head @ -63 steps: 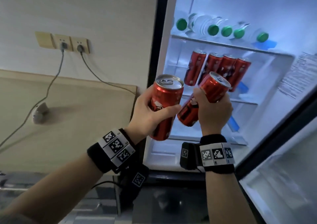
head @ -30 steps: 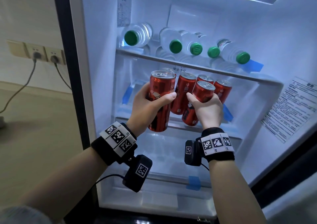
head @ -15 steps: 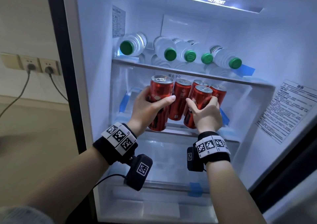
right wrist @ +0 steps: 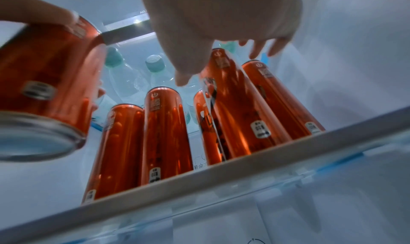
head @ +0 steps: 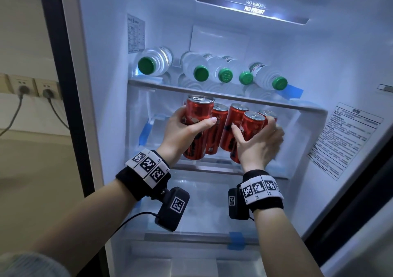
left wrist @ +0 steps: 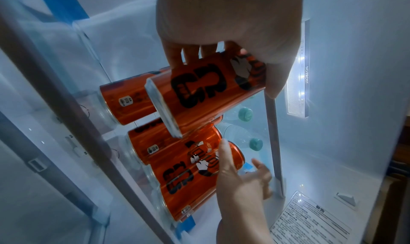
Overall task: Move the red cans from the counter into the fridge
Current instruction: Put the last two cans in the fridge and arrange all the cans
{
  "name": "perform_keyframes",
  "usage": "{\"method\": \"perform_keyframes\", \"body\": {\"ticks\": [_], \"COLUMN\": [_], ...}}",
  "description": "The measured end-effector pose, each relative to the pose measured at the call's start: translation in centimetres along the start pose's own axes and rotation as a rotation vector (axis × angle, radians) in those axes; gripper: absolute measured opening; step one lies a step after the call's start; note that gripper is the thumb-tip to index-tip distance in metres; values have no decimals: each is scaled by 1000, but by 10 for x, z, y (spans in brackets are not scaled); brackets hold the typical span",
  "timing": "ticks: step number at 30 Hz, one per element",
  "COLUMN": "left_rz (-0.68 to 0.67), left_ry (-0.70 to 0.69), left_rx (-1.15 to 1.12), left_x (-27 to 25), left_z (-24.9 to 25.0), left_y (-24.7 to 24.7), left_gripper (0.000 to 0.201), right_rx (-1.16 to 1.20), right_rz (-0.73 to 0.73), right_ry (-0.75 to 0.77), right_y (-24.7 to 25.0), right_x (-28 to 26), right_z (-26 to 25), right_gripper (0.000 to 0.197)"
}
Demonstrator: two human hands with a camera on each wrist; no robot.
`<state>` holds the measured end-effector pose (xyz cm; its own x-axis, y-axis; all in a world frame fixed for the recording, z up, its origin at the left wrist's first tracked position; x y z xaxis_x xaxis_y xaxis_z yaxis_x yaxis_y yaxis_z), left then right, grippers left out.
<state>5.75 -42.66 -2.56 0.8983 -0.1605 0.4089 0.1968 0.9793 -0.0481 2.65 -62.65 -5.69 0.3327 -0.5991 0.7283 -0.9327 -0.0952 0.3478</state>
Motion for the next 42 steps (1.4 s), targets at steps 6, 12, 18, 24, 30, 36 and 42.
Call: {"method": "perform_keyframes", "body": {"ticks": [6,12,18,24,30,36,42], "left_rz": [13,57,119,175,239,240,257], "left_ry": [8,91,175,204,222,196,192], "left_rx": [-3,74,151,142,105,121,178], "left_x": [8,18,25,25,34,44,53], "left_z": [-5,-21,-35,-39,-50,-60,-60], "left_y": [-2,5,17,31,35,37,39], "left_gripper": [26,47,59,46,49,56,71], "right_rx": [258,93,-81,-124,-130,-133,-151], "right_rz": [-90,-531,-662,-842,-877,-867,-861], "right_ry": [294,25,-63,-157,-156,-153,-174], "right_y": [2,-12,-13,-23,-29,-33,-42], "right_x": [-15,-7,4,1,4,6,6], "right_z": [-34,-46,-52,-56,-58,-60,-61], "right_gripper": [27,35,47,64,72,69,72]}}
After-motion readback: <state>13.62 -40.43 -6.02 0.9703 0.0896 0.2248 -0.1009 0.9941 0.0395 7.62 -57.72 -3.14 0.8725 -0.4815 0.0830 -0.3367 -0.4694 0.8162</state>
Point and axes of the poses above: each hand's wrist, its own x-axis towards the middle knuckle, its own y-axis out of the back of the hand, z = x × y, the point moved 3 cm from there along x, towards the middle knuckle, and after that the axes turned 2 degrees about x, right-handed, at the moved point
